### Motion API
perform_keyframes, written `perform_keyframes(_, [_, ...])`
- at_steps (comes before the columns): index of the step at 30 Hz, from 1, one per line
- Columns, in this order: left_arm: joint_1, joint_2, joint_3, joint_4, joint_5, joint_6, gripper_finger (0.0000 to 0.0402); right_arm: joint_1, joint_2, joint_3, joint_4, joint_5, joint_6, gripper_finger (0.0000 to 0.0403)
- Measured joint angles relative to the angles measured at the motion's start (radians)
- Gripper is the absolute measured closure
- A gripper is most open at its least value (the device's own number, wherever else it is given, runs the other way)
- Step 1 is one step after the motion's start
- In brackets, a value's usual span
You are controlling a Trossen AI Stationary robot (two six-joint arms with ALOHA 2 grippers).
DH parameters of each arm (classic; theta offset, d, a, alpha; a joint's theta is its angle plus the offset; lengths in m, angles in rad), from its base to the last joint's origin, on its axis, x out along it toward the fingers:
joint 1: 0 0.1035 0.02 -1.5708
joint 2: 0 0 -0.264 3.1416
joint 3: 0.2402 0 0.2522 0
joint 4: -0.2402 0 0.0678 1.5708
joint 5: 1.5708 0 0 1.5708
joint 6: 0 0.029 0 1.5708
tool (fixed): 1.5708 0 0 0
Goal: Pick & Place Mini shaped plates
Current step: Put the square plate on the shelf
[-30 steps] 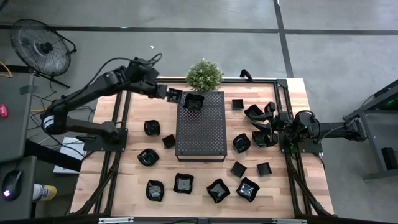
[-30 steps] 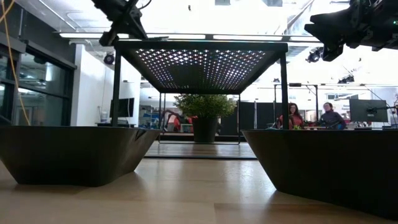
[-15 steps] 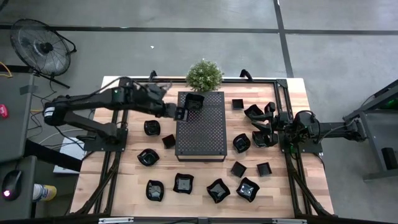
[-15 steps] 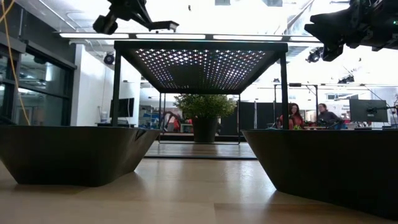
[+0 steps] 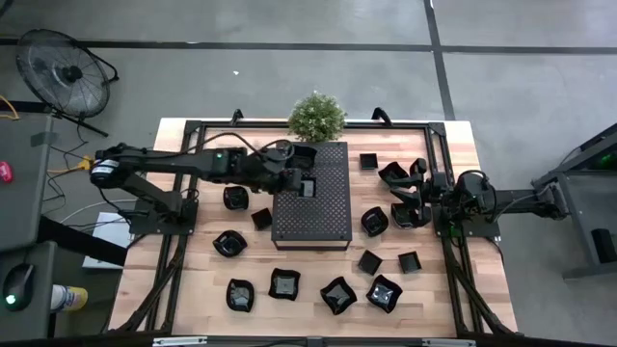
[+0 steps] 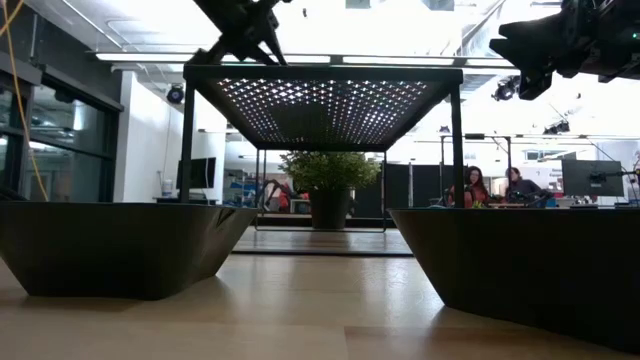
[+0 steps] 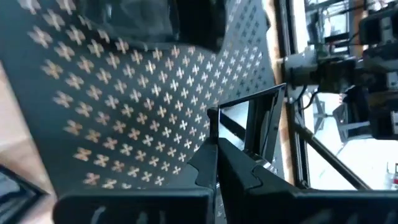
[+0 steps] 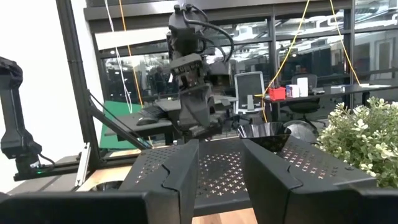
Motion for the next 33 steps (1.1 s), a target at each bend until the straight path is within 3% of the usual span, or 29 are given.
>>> perform_keyframes(9, [-0.024,0.081,0.000,0.016,0.007,-0.102,0.0401,0.000,0.000,0.000,0.000,0.000,0.000,0.0288])
perform_keyframes(28, [-0.023,0.082,0.000,0.014,-0.027,-0.154,0.0401,0.000,0.000,0.000,-0.005,0.000,0.001,0.0288])
perform_keyframes(33, [-0.023,0.082,0.000,0.004,-0.026,-0.157,0.0376,0.000,0.000,0.000,-0.016,0.000,0.002,0.0288])
